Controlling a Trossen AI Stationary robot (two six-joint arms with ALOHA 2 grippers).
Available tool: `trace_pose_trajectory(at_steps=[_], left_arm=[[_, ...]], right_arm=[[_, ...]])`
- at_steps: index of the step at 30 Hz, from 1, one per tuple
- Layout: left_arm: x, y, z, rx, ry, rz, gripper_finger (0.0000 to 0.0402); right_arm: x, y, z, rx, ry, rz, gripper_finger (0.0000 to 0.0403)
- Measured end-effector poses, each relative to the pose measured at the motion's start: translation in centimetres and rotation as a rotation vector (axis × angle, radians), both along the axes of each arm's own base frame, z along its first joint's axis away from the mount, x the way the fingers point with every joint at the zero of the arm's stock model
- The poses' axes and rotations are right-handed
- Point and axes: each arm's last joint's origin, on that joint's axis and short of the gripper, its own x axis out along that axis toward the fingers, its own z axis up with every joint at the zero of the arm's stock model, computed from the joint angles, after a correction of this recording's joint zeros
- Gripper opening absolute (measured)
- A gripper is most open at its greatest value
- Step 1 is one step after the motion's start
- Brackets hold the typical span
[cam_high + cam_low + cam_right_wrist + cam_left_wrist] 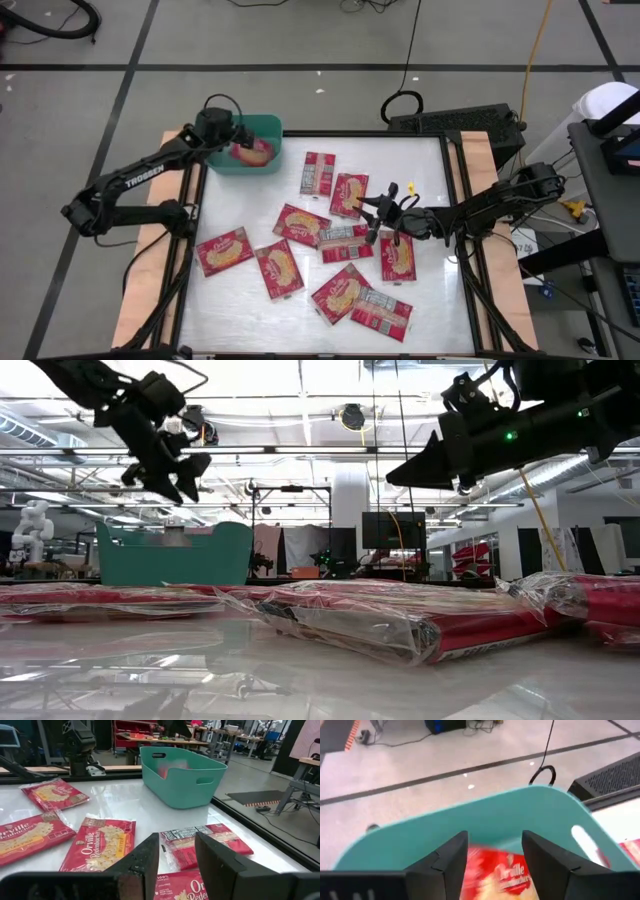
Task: Sort popcorn bags into baskets
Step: Stack the red popcorn bag on the red popcorn bag in the green bin
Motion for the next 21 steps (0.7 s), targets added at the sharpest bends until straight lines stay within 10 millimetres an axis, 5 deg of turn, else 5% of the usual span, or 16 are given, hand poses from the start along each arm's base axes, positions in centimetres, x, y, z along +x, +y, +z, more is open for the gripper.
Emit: trace_pose_trajectory(at_steps=[9, 21], left_arm=[[0.6, -1.0, 1.3, -0.038, 0.097, -0.112, 0.02], [2.6, -6.5, 2.4, 0.024, 0.045, -0.405, 0.02]], right_arm=[[0.0, 0.0, 0.0, 0.05, -0.022, -0.014, 0.0121], [0.3, -1.3, 0.0, 0.123, -0.047, -0.104, 0.0121]])
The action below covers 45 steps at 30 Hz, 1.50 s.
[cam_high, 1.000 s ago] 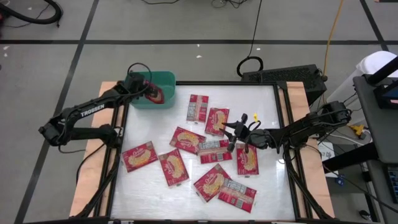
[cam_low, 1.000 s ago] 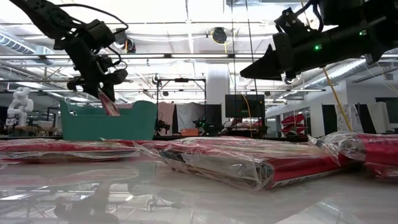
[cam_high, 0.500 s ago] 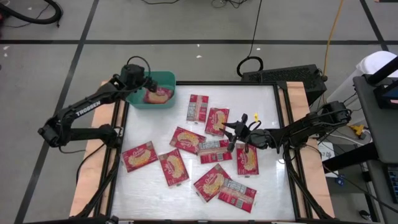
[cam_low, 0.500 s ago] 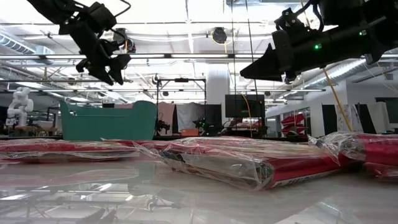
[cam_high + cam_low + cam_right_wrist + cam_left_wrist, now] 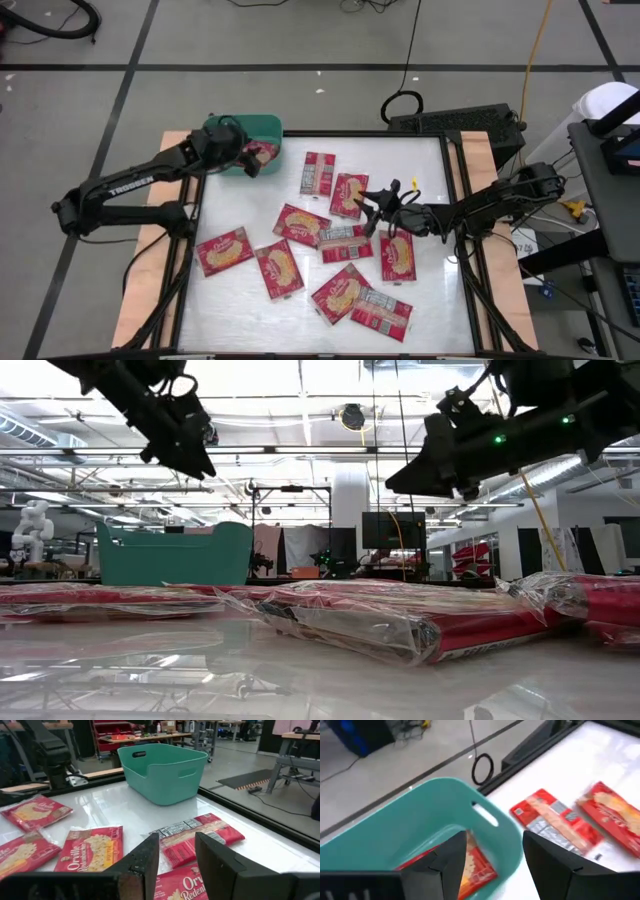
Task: Sort popcorn bags into baskets
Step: Stack the red popcorn bag on the red popcorn bag in the green bin
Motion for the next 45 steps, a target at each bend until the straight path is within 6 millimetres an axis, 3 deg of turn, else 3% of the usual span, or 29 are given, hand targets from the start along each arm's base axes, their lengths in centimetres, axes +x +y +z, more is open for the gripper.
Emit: trace_pose_trajectory(at_steps=[3, 6, 19, 26, 35, 45], left_arm=[[-0.3, 0.0, -0.2, 0.048, 0.029, 0.083, 0.0199], [-0.2, 1.3, -1.1, 0.032, 0.071, 0.158, 0.0187], [0.3, 9.3, -7.2, -0.305, 0.12, 0.315, 0.0051], [0.8, 11.7, -10.5, -0.458, 0.17, 0.327, 0.0006], [0.9, 13.1, -13.5, -0.528, 0.241, 0.367, 0.0017], [0.0, 13.1, -12.8, -0.485, 0.277, 0.464, 0.0014]], right_arm=[[0.4, -0.2, 0.4, -0.002, 0.004, -0.003, 0.0121], [0.7, -0.4, 0.7, -0.002, -0.003, 0.006, 0.0121], [0.3, -1.7, -0.8, 0.018, 0.141, -0.055, 0.0121], [0.2, -2.2, -0.9, -0.006, 0.175, -0.068, 0.0121], [0.2, -2.4, -0.9, -0.017, 0.184, -0.072, 0.0121], [0.2, -2.4, -0.9, -0.019, 0.185, -0.07, 0.0121]])
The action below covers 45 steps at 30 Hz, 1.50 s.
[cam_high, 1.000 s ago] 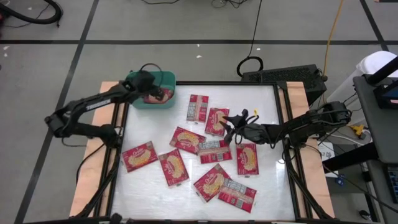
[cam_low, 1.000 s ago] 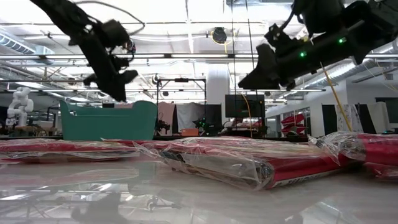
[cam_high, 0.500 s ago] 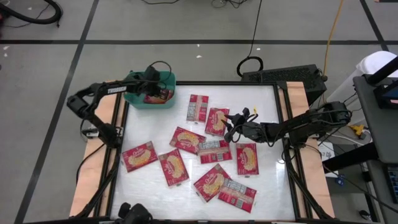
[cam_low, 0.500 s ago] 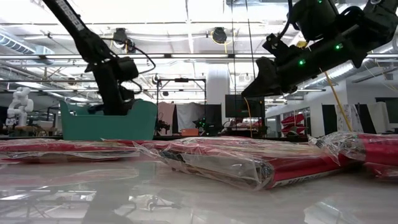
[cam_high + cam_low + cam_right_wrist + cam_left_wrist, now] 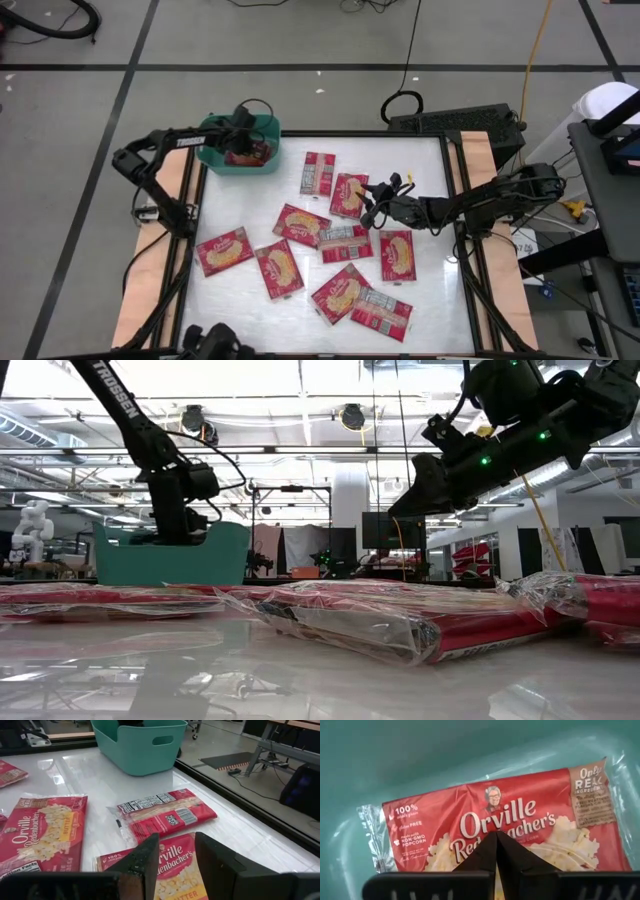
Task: Sort popcorn bags into baskets
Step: Stack the red popcorn bag on the red popcorn bag in the green bin, then stack the red popcorn bag on the red popcorn bags in the green bin
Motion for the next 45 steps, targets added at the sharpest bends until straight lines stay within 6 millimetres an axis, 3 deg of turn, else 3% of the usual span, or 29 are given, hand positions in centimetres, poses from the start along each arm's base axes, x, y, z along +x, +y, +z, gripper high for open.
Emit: trace_pose_trajectory(at_steps=[6, 12, 16, 23, 29, 35, 39, 45], left_arm=[[-0.4, -0.7, 1.5, 0.013, -0.014, 0.009, 0.0006], [-0.4, -2.4, 4.8, 0.092, -0.052, -0.06, 0.0015], [0.3, -4.8, 7.8, 0.196, -0.094, -0.204, 0.0022], [2.3, -10.7, 11.5, 0.318, -0.201, -0.513, 0.0005], [4.0, -14.7, 12.7, 0.372, -0.301, -0.669, 0.0013], [5.2, -17.3, 11.4, 0.41, -0.369, -0.752, 0.0021], [5.7, -18.2, 10.6, 0.449, -0.425, -0.799, 0.0009], [5.9, -18.3, 10.8, 0.477, -0.466, -0.794, 0.0012]], right_arm=[[0.0, 0.0, 0.0, 0.004, -0.003, -0.001, 0.0121], [0.0, -0.1, 0.0, 0.037, -0.025, -0.02, 0.0121], [0.5, -0.6, 0.2, 0.049, 0.066, -0.018, 0.0126], [2.8, -1.9, 2.7, 0.104, 0.15, 0.067, 0.0158], [3.6, -5.8, 4.8, 0.142, 0.197, 0.185, 0.0197], [4.2, -10.5, 5.9, 0.241, 0.211, 0.363, 0.0229], [4.2, -13.7, 5.3, 0.305, 0.244, 0.418, 0.0245], [4.1, -17.5, 2.2, 0.397, 0.299, 0.421, 0.0255]])
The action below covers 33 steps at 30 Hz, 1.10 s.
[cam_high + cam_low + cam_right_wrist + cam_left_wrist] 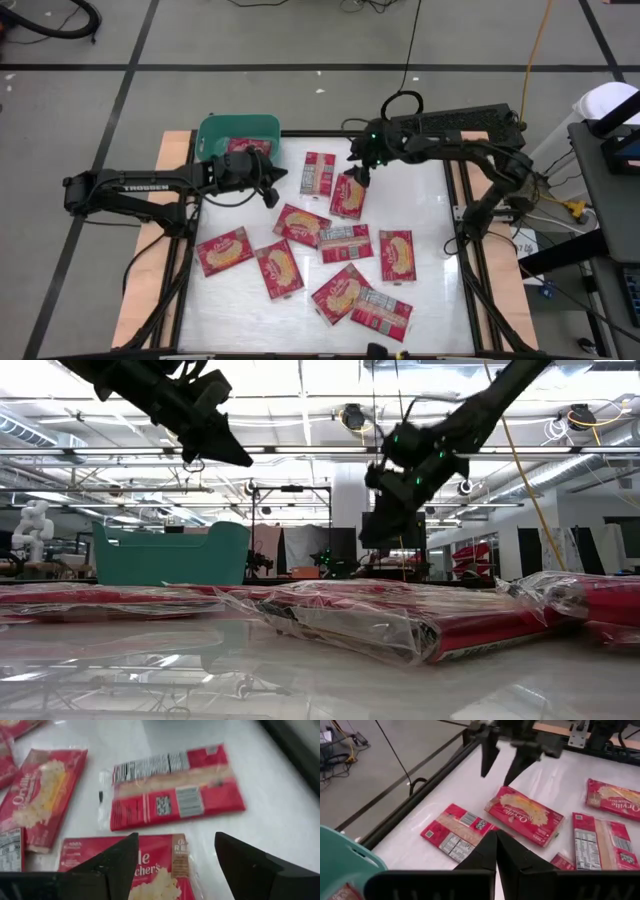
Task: Sort popcorn bags into baskets
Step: Stack the red popcorn bag on the red popcorn bags in the green bin
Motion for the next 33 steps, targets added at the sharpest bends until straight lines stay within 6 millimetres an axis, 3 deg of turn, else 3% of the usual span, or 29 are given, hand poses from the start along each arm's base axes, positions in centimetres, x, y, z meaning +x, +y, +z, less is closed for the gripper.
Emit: trace_pose_trajectory(at_steps=[7, 14, 18, 25, 30, 33], left_arm=[[0.1, -0.4, 0.0, -0.004, 0.004, -0.017, 0.0041], [0.2, -0.9, -0.1, -0.003, 0.005, -0.039, 0.0044], [0.2, -1.0, -0.1, 0.0, 0.007, -0.047, 0.0044], [0.2, -1.1, -0.1, -0.003, 0.008, -0.045, 0.0044], [0.2, -1.0, -0.2, -0.011, 0.013, -0.041, 0.0044], [0.1, -1.1, -0.2, -0.015, 0.018, -0.04, 0.0044]], right_arm=[[0.3, -1.2, -4.4, 0.114, 0.066, 0.06, 0.0261], [0.6, -0.7, -5.6, 0.127, 0.108, 0.104, 0.0245], [0.6, -0.4, -5.7, 0.111, 0.138, 0.112, 0.019], [0.5, -0.3, -5.7, 0.142, 0.148, 0.089, 0.0023], [0.4, -0.2, -5.1, 0.153, 0.137, 0.065, 0.0013], [0.5, 0.2, -3.7, 0.127, 0.105, 0.067, 0.0003]])
